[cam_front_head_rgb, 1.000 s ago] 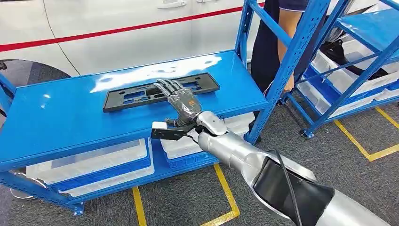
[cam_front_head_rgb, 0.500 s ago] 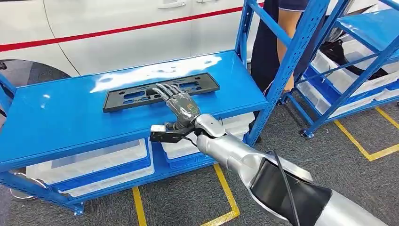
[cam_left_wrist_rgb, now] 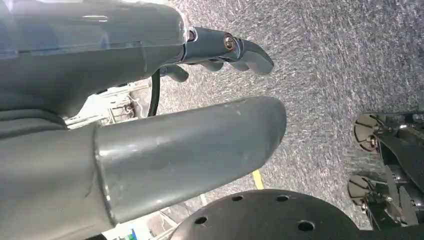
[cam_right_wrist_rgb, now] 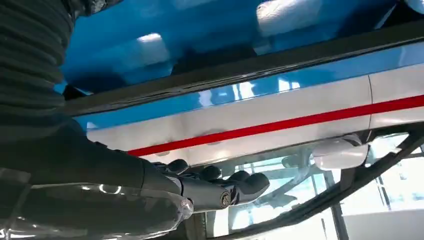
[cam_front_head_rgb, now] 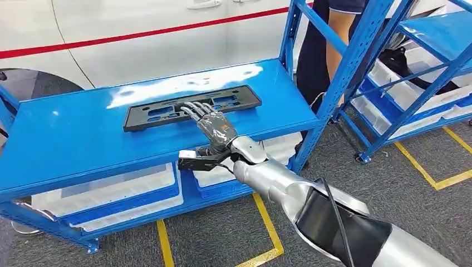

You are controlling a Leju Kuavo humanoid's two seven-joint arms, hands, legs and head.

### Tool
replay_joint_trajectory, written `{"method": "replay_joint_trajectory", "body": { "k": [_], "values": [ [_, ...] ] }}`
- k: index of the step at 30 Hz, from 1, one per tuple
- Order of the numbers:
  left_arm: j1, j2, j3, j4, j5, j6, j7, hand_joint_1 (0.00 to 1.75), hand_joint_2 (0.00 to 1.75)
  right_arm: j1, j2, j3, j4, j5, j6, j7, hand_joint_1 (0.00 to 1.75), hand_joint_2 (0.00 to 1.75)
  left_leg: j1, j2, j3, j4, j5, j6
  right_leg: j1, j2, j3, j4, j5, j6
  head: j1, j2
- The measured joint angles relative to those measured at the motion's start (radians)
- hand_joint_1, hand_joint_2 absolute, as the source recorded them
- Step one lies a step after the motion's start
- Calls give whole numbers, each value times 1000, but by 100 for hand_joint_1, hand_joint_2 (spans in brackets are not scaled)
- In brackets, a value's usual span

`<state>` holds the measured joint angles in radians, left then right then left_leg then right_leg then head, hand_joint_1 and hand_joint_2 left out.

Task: Take the parts from the cabinet and place them on the table.

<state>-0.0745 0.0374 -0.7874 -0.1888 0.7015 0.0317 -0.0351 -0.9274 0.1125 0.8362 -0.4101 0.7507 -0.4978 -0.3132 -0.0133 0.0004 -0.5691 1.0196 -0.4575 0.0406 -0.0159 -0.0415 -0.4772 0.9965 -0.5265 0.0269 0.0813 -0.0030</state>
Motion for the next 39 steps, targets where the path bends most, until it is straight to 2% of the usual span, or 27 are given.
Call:
{"method": "replay_joint_trajectory", "body": {
  "k": [1,2,5,6,7,8,10,11,12,15,17,19,21,22,23,25,26,27,28,31,32,33,35,36,37,38,39],
  "values": [
    [1,0,0,0,0,2,0,0,0,1,2,0,-2,0,-2,-1,0,175,12,-1,12,-14,6,7,-2,5,2,5,-8,4,0,0],
    [0,0,0,0,0,4,0,0,0,-1,2,0,-1,0,-2,-3,0,175,12,-3,15,-19,7,10,-2,20,-15,43,-25,4,1,0],
    [-1,0,0,0,1,6,0,0,0,4,2,0,3,1,-2,-11,0,175,10,-5,13,-18,5,15,-1,36,-164,285,-110,3,0,0],
    [-1,0,0,0,2,6,0,0,0,8,2,0,5,1,-2,-13,0,175,10,-9,14,-17,3,16,-1,36,-202,330,-106,3,0,0],
    [0,0,0,0,2,6,0,0,0,11,2,0,7,2,-3,-13,0,175,9,-14,16,-16,1,14,-1,37,-218,329,-79,0,0,0],
    [0,0,0,0,2,6,0,0,0,11,2,0,9,2,-3,-14,0,175,9,-18,20,-13,-3,13,-1,37,-214,287,-32,-3,0,0],
    [1,0,-1,0,2,6,1,0,0,9,-2,0,11,2,-3,-13,0,175,8,-26,31,-8,-15,8,3,40,-163,114,97,-18,0,0],
    [2,-2,-1,0,2,6,1,0,0,9,-3,0,12,3,-4,-13,0,175,10,-26,29,-6,-20,3,7,48,-147,71,104,-27,0,0],
    [0,-2,-1,0,2,7,1,0,0,8,-3,0,13,3,-5,-13,0,175,4,-29,24,2,-24,-3,10,47,-139,42,99,-28,2,0],
    [1,-2,-1,0,2,8,2,0,0,9,-3,0,14,3,-6,-13,0,175,10,-29,23,-6,-26,-19,13,47,-141,40,89,-37,1,0],
    [1,0,-1,0,2,8,2,0,0,6,-2,0,14,3,-6,-13,0,175,9,-18,19,19,-43,-33,2,44,-122,23,90,-46,1,0],
    [-2,0,-1,0,2,8,2,0,0,4,-1,0,14,3,-6,-13,0,175,17,-14,-59,157,-99,-44,1,40,-115,22,84,-54,1,0],
    [-1,0,-2,0,2,8,2,0,0,7,-1,0,15,3,-6,-13,0,175,25,-12,-148,295,-133,-54,1,37,-109,24,75,-54,1,0],
    [0,0,-2,0,2,8,2,0,0,9,-1,0,15,3,-6,-13,0,175,29,-9,-165,305,-115,-58,0,37,-104,26,70,-52,1,0],
    [1,0,-2,0,2,8,2,0,0,10,-1,0,15,3,-6,-13,0,175,34,-7,-157,262,-67,-63,-3,37,-96,28,62,-49,1,0],
    [4,2,-2,0,2,8,3,0,0,9,-1,0,15,3,-6,-13,0,175,41,-2,-91,92,50,-70,-11,37,-77,34,45,-39,1,0],
    [6,2,-2,0,2,8,3,0,0,9,-1,0,15,3,-6,-13,0,175,41,3,-68,43,57,-74,-10,36,-75,35,37,-31,2,0],
    [5,2,-2,0,2,8,3,0,0,7,-1,0,15,3,-7,-13,0,175,30,2,-59,26,48,-69,-4,38,-77,41,33,-24,-1,0],
    [0,2,-2,0,2,8,2,0,0,7,-1,0,14,3,-8,-14,0,175,33,1,-59,22,36,-52,-2,37,-80,39,34,-20,0,0],
    [0,2,-2,0,2,8,2,0,0,6,0,0,14,3,-8,-14,0,175,30,-4,-54,15,30,-30,-6,33,-72,32,25,-5,0,0],
    [2,2,-2,0,2,8,2,0,0,6,0,0,14,3,-9,-14,0,175,32,-4,-46,11,29,-23,-7,34,-76,53,16,-2,1,0],
    [3,2,-2,0,2,8,3,0,0,4,0,0,14,3,-9,-14,0,175,32,-4,-42,10,24,-15,-7,35,-104,105,-7,-2,1,0],
    [0,2,-2,0,2,9,3,0,0,6,0,0,14,3,-8,-14,0,175,29,-5,-36,10,17,-5,-4,38,-202,268,-67,-1,0,0],
    [0,2,-2,0,2,9,3,0,0,9,0,0,16,3,-8,-14,0,175,25,-7,-33,10,14,-2,-4,38,-248,334,-80,-2,1,0],
    [1,2,-2,0,2,9,3,0,0,12,-1,0,16,3,-8,-14,0,175,22,-10,-27,10,9,-1,-4,38,-277,360,-66,-5,0,0],
    [1,2,-2,0,2,9,3,0,0,13,-1,0,16,3,-8,-14,0,175,18,-12,-20,10,4,-1,-1,38,-277,332,-28,-11,1,0],
    [2,2,-2,0,2,9,3,0,0,13,-1,0,16,3,-9,-14,0,175,15,-14,-11,10,-2,0,4,39,-258,271,24,-19,1,0]
  ]
}}
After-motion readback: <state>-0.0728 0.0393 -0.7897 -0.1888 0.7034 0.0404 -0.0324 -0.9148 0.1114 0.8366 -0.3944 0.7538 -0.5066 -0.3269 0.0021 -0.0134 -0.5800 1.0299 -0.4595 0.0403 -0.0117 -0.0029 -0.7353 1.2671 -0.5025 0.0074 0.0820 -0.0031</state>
